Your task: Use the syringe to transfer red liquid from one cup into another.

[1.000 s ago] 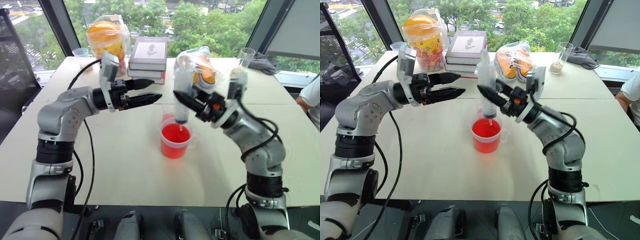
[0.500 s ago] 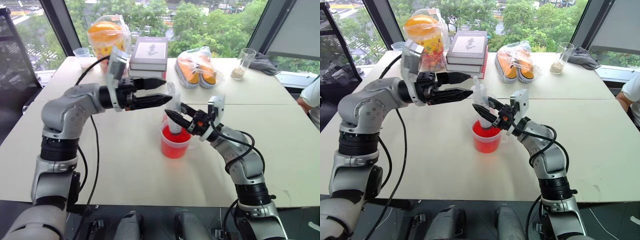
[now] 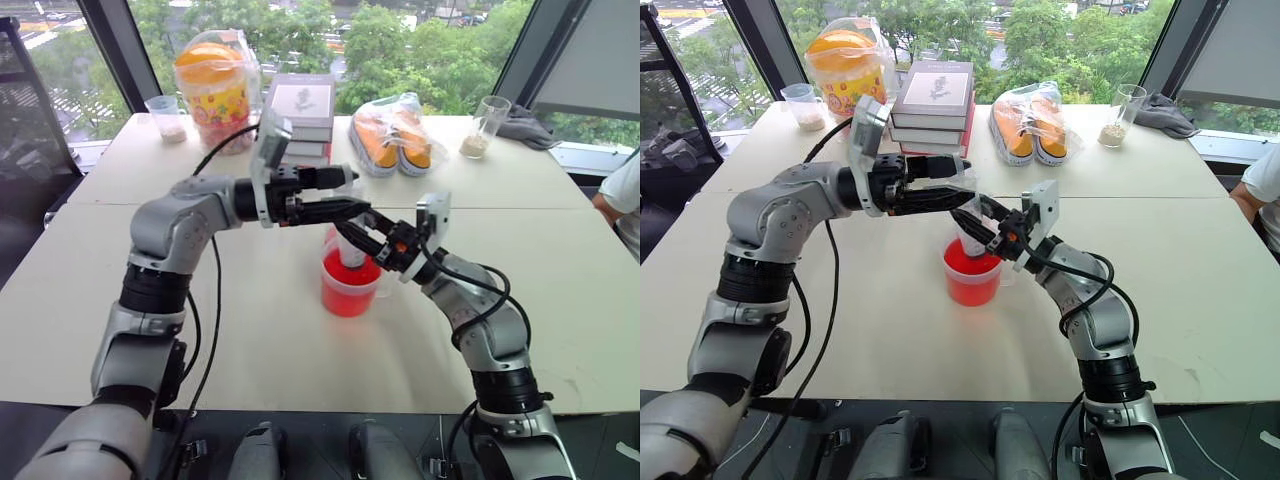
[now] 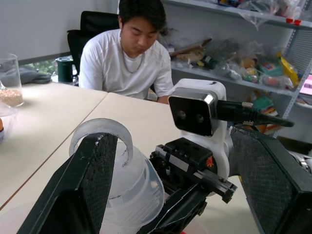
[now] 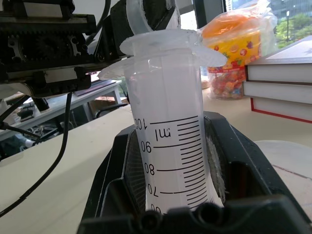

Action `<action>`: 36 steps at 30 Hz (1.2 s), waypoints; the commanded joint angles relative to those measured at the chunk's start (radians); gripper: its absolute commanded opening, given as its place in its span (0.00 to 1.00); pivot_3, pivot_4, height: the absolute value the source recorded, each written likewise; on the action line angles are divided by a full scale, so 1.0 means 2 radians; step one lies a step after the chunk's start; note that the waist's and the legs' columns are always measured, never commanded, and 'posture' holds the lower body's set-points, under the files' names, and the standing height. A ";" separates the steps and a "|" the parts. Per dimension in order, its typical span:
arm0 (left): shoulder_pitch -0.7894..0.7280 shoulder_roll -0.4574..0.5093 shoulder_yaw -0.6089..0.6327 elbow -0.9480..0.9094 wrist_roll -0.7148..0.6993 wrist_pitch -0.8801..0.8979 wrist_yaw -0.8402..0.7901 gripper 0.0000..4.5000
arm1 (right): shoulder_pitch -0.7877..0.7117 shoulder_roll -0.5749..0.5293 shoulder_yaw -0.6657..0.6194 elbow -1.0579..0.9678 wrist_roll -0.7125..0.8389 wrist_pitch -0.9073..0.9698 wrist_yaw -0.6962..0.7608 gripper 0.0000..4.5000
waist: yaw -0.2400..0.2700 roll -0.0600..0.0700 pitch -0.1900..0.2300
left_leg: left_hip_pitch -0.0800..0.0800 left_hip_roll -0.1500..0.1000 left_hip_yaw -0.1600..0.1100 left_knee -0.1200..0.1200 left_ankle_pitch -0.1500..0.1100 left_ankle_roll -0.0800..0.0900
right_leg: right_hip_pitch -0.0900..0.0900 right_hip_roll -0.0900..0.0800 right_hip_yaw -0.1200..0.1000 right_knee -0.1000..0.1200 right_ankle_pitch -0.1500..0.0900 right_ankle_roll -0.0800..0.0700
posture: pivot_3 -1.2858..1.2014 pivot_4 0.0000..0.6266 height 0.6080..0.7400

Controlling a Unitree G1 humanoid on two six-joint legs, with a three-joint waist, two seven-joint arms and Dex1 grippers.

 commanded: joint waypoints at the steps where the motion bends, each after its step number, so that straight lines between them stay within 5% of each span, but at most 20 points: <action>1: -0.018 -0.007 0.012 0.000 -0.010 0.000 -0.005 0.66 | -0.006 -0.001 0.002 -0.036 0.011 -0.001 0.003 0.30 | -0.001 0.000 0.000 | 0.000 0.000 0.000 0.000 0.000 0.000 | 0.000 0.000 0.000 0.000 0.000 0.000 | 0.52 0.24 1.00; 7: -0.024 -0.010 0.015 0.005 -0.007 -0.002 -0.010 0.01 | -0.003 -0.008 0.003 -0.039 0.019 0.014 0.007 0.30 | -0.001 0.000 0.000 | 0.000 0.000 0.000 0.000 0.000 0.000 | 0.000 0.000 0.000 0.000 0.000 0.000 | 0.52 0.24 1.00; 36: -0.096 0.012 0.052 0.073 0.020 -0.047 -0.018 0.01 | 0.020 -0.023 0.015 -0.021 0.031 0.042 0.022 0.30 | 0.000 0.000 0.000 | 0.000 0.000 0.000 0.000 0.000 0.000 | 0.000 0.000 0.000 0.000 0.000 0.000 | 0.52 0.24 1.00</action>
